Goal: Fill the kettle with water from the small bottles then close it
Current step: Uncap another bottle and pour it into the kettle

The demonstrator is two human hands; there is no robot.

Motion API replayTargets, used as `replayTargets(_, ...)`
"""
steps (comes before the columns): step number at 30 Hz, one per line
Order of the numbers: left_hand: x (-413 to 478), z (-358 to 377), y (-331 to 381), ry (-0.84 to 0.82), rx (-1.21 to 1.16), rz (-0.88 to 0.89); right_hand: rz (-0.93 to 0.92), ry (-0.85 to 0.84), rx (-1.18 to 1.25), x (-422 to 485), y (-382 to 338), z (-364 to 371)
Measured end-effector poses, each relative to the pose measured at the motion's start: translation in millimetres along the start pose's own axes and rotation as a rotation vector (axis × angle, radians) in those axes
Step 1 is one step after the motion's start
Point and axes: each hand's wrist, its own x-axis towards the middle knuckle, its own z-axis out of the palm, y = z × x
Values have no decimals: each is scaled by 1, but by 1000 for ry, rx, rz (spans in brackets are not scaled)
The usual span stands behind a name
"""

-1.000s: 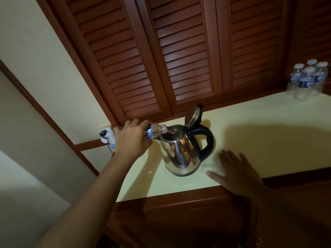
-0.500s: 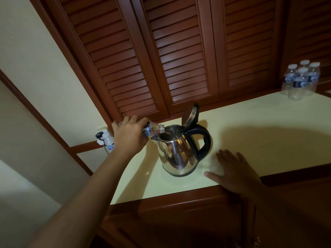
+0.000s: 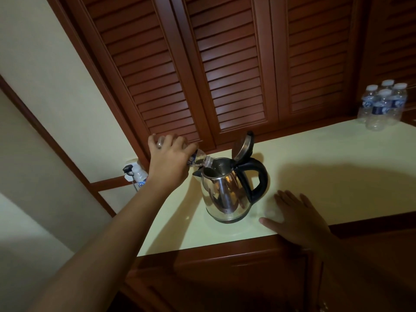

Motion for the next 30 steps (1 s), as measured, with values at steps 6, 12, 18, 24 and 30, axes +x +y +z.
replayTargets(6, 4, -1, 3, 63, 45, 69, 9, -8, 21, -1, 0, 0)
replayTargets(12, 2, 5, 5, 61, 43, 41, -1, 21, 76, -1, 2, 1)
replayTargets(18, -18, 4, 13, -90, -188, -256, -38, 153, 127, -6, 6, -2)
replayTargets(24, -66, -3, 40, -287, -1213, -748, -43, 115, 115, -10, 4, -6)
replayTargets(30, -128, -15, 98, -274, -1561, -749, -45, 141, 108, -15, -7, -13)
